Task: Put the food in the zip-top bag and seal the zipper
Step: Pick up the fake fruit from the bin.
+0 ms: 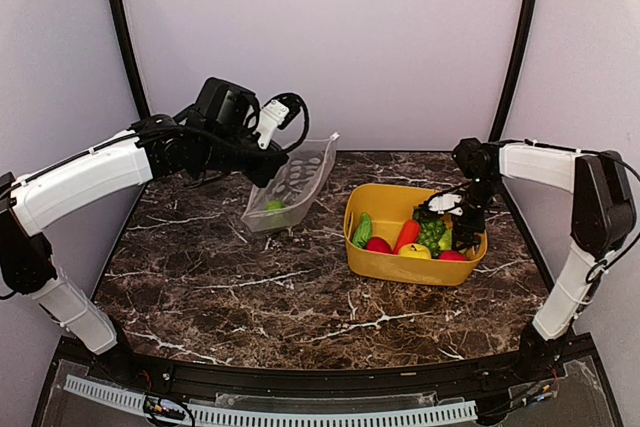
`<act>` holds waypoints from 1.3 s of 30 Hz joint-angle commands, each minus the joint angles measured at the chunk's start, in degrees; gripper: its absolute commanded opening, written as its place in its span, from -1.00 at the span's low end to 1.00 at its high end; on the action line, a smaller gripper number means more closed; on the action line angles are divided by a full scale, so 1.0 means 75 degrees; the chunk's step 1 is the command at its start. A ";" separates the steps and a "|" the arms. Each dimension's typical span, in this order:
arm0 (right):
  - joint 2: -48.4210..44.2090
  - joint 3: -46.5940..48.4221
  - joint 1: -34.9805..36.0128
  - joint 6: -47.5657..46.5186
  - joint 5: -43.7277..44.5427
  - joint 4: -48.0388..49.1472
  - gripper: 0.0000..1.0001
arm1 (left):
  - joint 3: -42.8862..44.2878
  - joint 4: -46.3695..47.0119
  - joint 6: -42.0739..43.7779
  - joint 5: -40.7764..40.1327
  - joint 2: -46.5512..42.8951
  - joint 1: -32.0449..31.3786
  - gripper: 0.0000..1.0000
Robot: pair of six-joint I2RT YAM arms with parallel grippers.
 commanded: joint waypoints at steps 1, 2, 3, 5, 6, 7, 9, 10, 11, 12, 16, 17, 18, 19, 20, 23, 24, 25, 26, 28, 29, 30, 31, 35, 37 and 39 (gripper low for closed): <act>0.0375 -0.0223 0.0030 0.0091 0.0317 0.0452 0.74 | -0.0106 0.0084 0.0081 -0.0135 -0.0145 -0.0070 -0.99; 0.0391 -0.0223 0.0033 0.0098 0.0297 0.0436 0.74 | -0.0107 0.0091 0.0081 -0.0141 -0.0142 -0.0083 -0.99; 0.0406 -0.0223 0.0034 0.0098 0.0234 0.0358 0.74 | -0.0107 0.0088 0.0078 -0.0142 -0.0143 -0.0091 -0.99; 0.0448 -0.0203 0.0036 0.0087 0.0116 0.0162 0.70 | -0.0108 0.0085 0.0081 -0.0142 -0.0152 -0.0104 -0.99; 0.0464 -0.0194 0.0038 0.0101 0.0104 0.0118 0.65 | -0.0108 0.0091 0.0087 -0.0145 -0.0164 -0.0118 -0.99; 0.0464 -0.0174 0.0040 0.0124 0.0102 0.0076 0.59 | -0.0108 0.0087 0.0082 -0.0150 -0.0176 -0.0120 -0.99; 0.0414 -0.0107 0.0042 0.0184 0.0096 -0.0028 0.48 | -0.0115 0.0085 0.0112 -0.0187 -0.0195 -0.0133 -0.99; 0.0363 -0.0044 0.0036 0.0206 0.0077 -0.0081 0.44 | -0.0117 0.0085 0.0115 -0.0194 -0.0199 -0.0140 -0.99; 0.0292 0.0004 0.0034 0.0214 0.0054 -0.0134 0.39 | -0.0119 0.0085 0.0116 -0.0205 -0.0217 -0.0144 -0.99; 0.0215 0.0071 0.0040 0.0221 0.0029 -0.0190 0.35 | -0.0119 0.0091 0.0116 -0.0209 -0.0216 -0.0145 -0.99; -0.0147 0.0386 0.0042 0.0294 -0.0140 -0.0446 0.18 | -0.0119 0.0092 0.0116 -0.0223 -0.0193 -0.0152 -0.98; -0.0233 0.0466 0.0042 0.0322 -0.0205 -0.0515 0.13 | -0.0119 0.0087 0.0116 -0.0230 -0.0186 -0.0150 -0.99; -0.0317 0.0544 0.0047 0.0356 -0.0269 -0.0563 0.08 | -0.0125 0.0086 0.0116 -0.0227 -0.0183 -0.0148 -0.99; -0.0405 0.0626 0.0041 0.0391 -0.0349 -0.0608 0.04 | -0.0124 0.0091 0.0116 -0.0237 -0.0172 -0.0155 -0.99; -0.0482 0.0708 0.0046 0.0438 -0.0432 -0.0648 0.01 | -0.0129 0.0088 0.0116 -0.0248 -0.0164 -0.0156 -0.98; -0.0727 0.1007 0.0047 0.0584 -0.0700 -0.0805 0.00 | -0.0131 0.0091 0.0116 -0.0270 -0.0140 -0.0158 -0.99; -0.0784 0.1158 0.0047 0.0641 -0.0792 -0.0869 0.00 | -0.0131 0.0094 0.0116 -0.0271 -0.0125 -0.0158 -0.99; -0.0822 0.1327 0.0046 0.0723 -0.0902 -0.0956 -0.01 | -0.0131 0.0099 0.0116 -0.0280 -0.0113 -0.0158 -0.99; -0.0871 0.1516 0.0047 0.0801 -0.1069 -0.1044 -0.01 | -0.0131 0.0091 0.0113 -0.0287 -0.0087 -0.0158 -0.99; -0.1032 0.2237 0.0191 0.1141 -0.1785 -0.1254 -0.01 | -0.0131 0.0085 0.0085 -0.0295 -0.0028 -0.0158 -0.99; -0.1068 0.2466 0.0283 0.1264 -0.2018 -0.1305 -0.01 | -0.0125 0.0085 0.0083 -0.0295 -0.0028 -0.0158 -0.99; -0.1091 0.2683 0.0377 0.1427 -0.2263 -0.1343 -0.01 | -0.0115 0.0079 0.0073 -0.0304 -0.0022 -0.0158 -0.99; -0.1111 0.2925 0.0496 0.1533 -0.2521 -0.1375 0.00 | -0.0111 0.0076 0.0064 -0.0305 -0.0019 -0.0158 -0.99; -0.0974 0.4001 0.0927 0.1925 -0.3573 -0.1461 0.00 | -0.0093 0.0062 0.0046 -0.0301 -0.0042 -0.0158 -0.99; -0.0771 0.4641 0.1147 0.2144 -0.4258 -0.1536 0.02 | -0.0085 0.0062 0.0040 -0.0326 -0.0064 -0.0163 -0.99; -0.0497 0.5253 0.1353 0.2381 -0.4844 -0.1578 0.03 | -0.0099 0.0084 0.0035 -0.0370 -0.0079 -0.0160 -0.99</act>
